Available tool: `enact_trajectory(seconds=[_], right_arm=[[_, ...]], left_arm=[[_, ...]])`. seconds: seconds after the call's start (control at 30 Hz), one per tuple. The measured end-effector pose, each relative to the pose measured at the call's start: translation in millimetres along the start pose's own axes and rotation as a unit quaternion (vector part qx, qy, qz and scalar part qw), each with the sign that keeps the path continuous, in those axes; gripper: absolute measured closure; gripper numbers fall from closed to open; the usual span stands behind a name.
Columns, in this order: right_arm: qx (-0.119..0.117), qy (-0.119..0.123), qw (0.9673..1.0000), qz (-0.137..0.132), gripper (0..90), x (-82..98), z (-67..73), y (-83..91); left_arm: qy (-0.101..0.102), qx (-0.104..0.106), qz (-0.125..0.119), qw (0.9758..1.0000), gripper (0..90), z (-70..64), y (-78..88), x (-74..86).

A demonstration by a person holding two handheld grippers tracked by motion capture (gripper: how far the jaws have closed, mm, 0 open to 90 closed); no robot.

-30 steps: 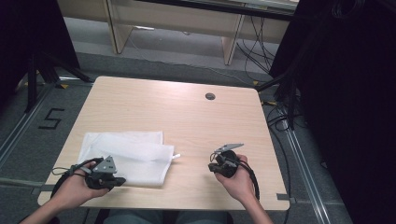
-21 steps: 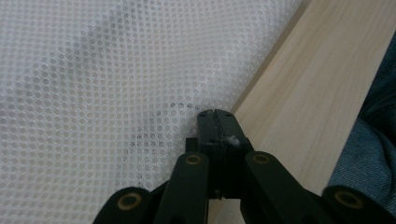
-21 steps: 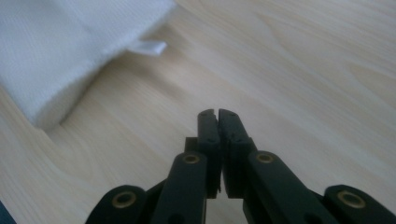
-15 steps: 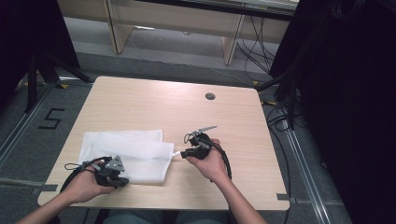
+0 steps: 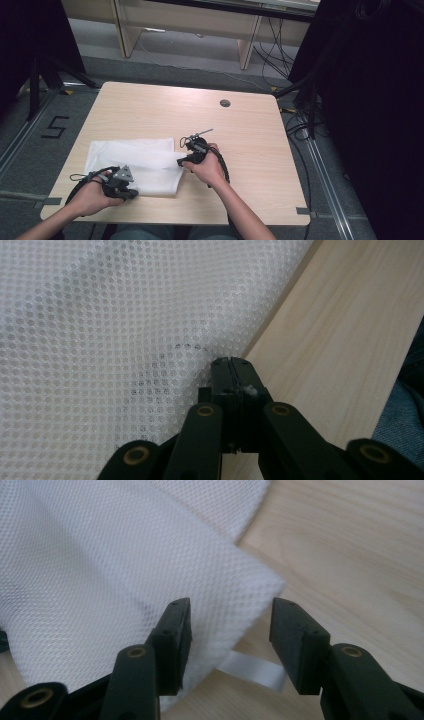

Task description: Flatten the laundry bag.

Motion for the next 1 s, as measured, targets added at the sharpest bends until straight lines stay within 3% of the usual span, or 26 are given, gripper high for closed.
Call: enact_trajectory(seconds=[0.03, 0.1, 0.13, 0.2, 0.23, 0.27, 0.33, 0.37, 0.47, 0.53, 0.57, 0.6, 0.73, 0.97, 1.0], right_arm=[[0.001, -0.003, 1.0, 0.001, 52.4, 0.3, 1.7, -2.6], [0.007, -0.007, 0.9999, 0.008, 56.0, 1.0, 2.9, -6.5], [0.008, -0.002, 0.9999, 0.008, 61.2, 0.8, 1.9, -7.6], [0.011, -0.004, 0.9996, 0.027, 80.7, 2.2, 1.7, -8.1], [0.011, 0.0, 0.9994, 0.032, 85.7, 2.6, 2.4, -8.1], [0.014, 0.013, 0.9991, 0.038, 87.6, 2.7, 1.3, -8.0], [0.013, 0.017, 0.999, 0.039, 88.5, 2.8, 0.1, -8.0], [0.012, 0.003, 0.999, 0.042, 89.4, 3.5, 0.6, -7.2], [0.006, 0.018, 0.9988, 0.044, 90.0, 3.2, -2.9, -4.4], [0.014, 0.005, 0.9989, 0.045, 90.0, 3.6, -3.0, -2.0], [0.015, 0.018, 0.9988, 0.043, 90.0, 2.6, -5.4, 0.2], [0.028, 0.007, 0.999, 0.035, 90.0, 2.9, -7.7, 3.9], [0.036, -0.01, 0.9989, 0.03, 90.0, 3.2, -20.4, 11.6], [0.038, -0.023, 0.9987, 0.023, 90.0, 7.5, -43.3, 25.7], [0.048, -0.038, 0.9977, 0.027, 90.0, 8.5, -44.8, 28.3]], left_arm=[[0.004, -0.004, -0.007, 1.0, 88.8, -0.3, -1.2, -1.4], [0.0, -0.003, 0.004, 1.0, 88.9, 1.1, -0.9, -2.2], [0.0, -0.003, 0.004, 1.0, 89.0, 1.7, -1.4, -3.0], [0.004, -0.006, 0.0, 1.0, 89.0, 2.9, -2.6, -4.3], [-0.003, -0.006, 0.005, 1.0, 89.1, 5.4, -2.5, -5.5], [0.003, -0.006, 0.006, 1.0, 89.2, 6.0, -3.4, -6.6], [-0.001, -0.01, 0.003, 0.9999, 89.2, 7.1, -3.9, -7.7], [-0.003, -0.009, 0.006, 0.9999, 89.2, 8.1, -4.1, -8.3], [-0.002, -0.009, 0.006, 0.9999, 89.2, 9.5, -5.9, -11.3], [0.002, -0.009, 0.004, 1.0, 89.1, 10.1, -8.2, -14.6], [-0.002, -0.009, 0.005, 0.9999, 89.1, 10.7, -9.3, -16.9], [-0.003, -0.011, 0.006, 0.9999, 89.1, 11.8, -11.7, -21.7], [-0.007, -0.01, -0.002, 0.9999, 89.1, 16.3, -18.8, -36.0], [-0.018, -0.012, -0.006, 0.9997, 89.0, 18.2, -28.6, -57.1], [-0.02, -0.009, -0.008, 0.9997, 89.0, 17.2, -30.9, -60.7]])
Point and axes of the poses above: each handheld gripper's, and its own axes: y roughly backward along the jaws, x roughly out of its underside, z roughly to its left, the point moved 2 cm from there along -y, roughly forward along the jaws, and after that the axes turned 11 degrees about -y, right-handed, at the moved point
